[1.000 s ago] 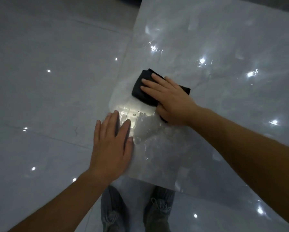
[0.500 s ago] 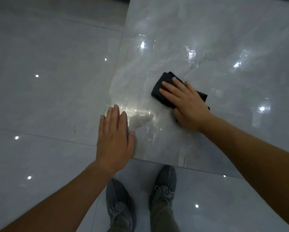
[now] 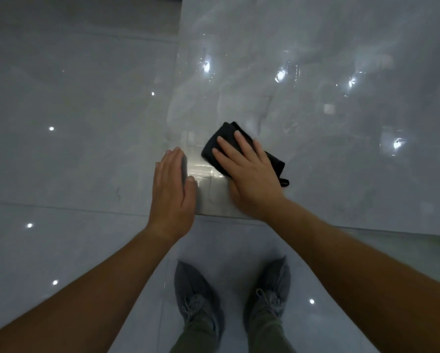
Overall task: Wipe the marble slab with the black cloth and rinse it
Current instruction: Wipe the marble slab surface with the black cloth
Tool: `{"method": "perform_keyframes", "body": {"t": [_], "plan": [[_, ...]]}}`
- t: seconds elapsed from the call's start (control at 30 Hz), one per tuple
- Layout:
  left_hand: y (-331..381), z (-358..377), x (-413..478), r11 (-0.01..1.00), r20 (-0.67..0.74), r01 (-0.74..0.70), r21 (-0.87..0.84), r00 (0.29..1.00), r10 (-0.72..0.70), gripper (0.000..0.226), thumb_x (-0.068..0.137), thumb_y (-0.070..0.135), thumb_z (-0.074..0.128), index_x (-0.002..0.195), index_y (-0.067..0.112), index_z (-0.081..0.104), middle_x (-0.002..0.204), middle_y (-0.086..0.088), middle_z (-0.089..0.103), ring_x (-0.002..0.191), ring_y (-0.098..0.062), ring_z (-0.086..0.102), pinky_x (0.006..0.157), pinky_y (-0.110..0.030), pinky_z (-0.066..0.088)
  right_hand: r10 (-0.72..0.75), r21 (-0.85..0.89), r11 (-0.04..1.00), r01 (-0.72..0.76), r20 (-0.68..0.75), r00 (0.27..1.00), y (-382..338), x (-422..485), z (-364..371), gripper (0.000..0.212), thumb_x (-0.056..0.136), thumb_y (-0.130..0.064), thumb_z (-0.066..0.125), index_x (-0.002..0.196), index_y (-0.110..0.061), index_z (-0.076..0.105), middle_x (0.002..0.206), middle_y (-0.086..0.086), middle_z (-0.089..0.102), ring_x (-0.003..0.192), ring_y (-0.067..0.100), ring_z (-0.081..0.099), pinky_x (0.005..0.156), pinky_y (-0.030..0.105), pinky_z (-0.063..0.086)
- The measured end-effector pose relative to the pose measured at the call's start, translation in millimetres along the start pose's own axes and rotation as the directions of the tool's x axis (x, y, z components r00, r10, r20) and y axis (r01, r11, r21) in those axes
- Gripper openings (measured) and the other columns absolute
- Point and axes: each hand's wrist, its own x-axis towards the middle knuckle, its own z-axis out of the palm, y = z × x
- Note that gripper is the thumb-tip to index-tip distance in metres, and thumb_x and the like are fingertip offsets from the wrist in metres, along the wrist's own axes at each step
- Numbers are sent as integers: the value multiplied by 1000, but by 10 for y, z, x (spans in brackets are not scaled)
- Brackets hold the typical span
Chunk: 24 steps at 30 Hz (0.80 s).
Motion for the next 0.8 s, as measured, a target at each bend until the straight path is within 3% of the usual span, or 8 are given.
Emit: {"method": "perform_keyframes", "body": {"t": [0.1, 0.23, 0.33, 0.47, 0.63, 0.7, 0.8], "plan": [[1, 6, -5, 999, 3, -5, 40, 1000, 5, 57, 100, 23, 31, 152, 1, 29, 160, -14, 29, 149, -25, 22, 123, -52, 14, -170, -41, 984, 172, 42, 985, -109, -176, 102, 65, 90, -23, 45, 154, -22, 38, 165, 0, 29, 155, 30, 14, 125, 54, 11], [70, 92, -24, 957, 42, -37, 289, 999, 26, 57, 98, 25, 35, 149, 0, 33, 163, -19, 22, 152, -32, 15, 125, -49, 5, -248, -27, 967, 251, 93, 964, 251, -628, 35, 64, 91, -26, 41, 155, -24, 37, 165, -2, 27, 156, 27, 12, 125, 54, 11], [193, 189, -68, 911, 39, -24, 412, 999, 8, 58, 96, 28, 40, 147, 2, 36, 161, -23, 21, 151, -38, 14, 124, -53, 8, -144, -28, 989, 146, 58, 988, 709, -897, -92, 65, 88, -26, 38, 154, -22, 40, 164, 0, 29, 155, 28, 14, 124, 55, 14], [318, 356, -122, 891, 67, -79, 448, 996, 55, 55, 97, 30, 41, 148, 9, 39, 161, -21, 24, 149, -37, 17, 121, -58, 12, 189, -11, 982, -190, -30, 981, 985, -807, -236, 70, 86, -31, 29, 154, -18, 37, 164, 7, 30, 154, 35, 16, 124, 57, 14], [609, 544, -164, 900, 62, -43, 433, 998, 18, 53, 99, 32, 40, 148, 13, 38, 159, -16, 28, 148, -33, 21, 120, -59, 10, -39, -20, 999, 39, -16, 999, 1040, -1113, -153, 58, 97, -29, 42, 154, -17, 38, 164, 5, 29, 155, 30, 16, 124, 51, 17], [726, 584, -163, 902, 57, -43, 429, 998, 20, 53, 98, 33, 38, 147, 12, 37, 157, -16, 31, 147, -32, 25, 120, -58, 12, 7, 40, 999, -5, -48, 999, 1238, -1276, -213, 57, 100, -32, 48, 153, -14, 39, 163, 4, 31, 154, 27, 17, 124, 48, 22], [922, 644, -165, 921, 67, -50, 387, 997, 27, 54, 98, 34, 39, 146, 10, 39, 155, -16, 35, 144, -34, 29, 120, -55, 14, 188, 118, 978, -174, -124, 974, 1443, -1409, -245, 52, 101, -35, 53, 146, -10, 49, 160, 6, 39, 152, 29, 25, 121, 51, 30]]}}
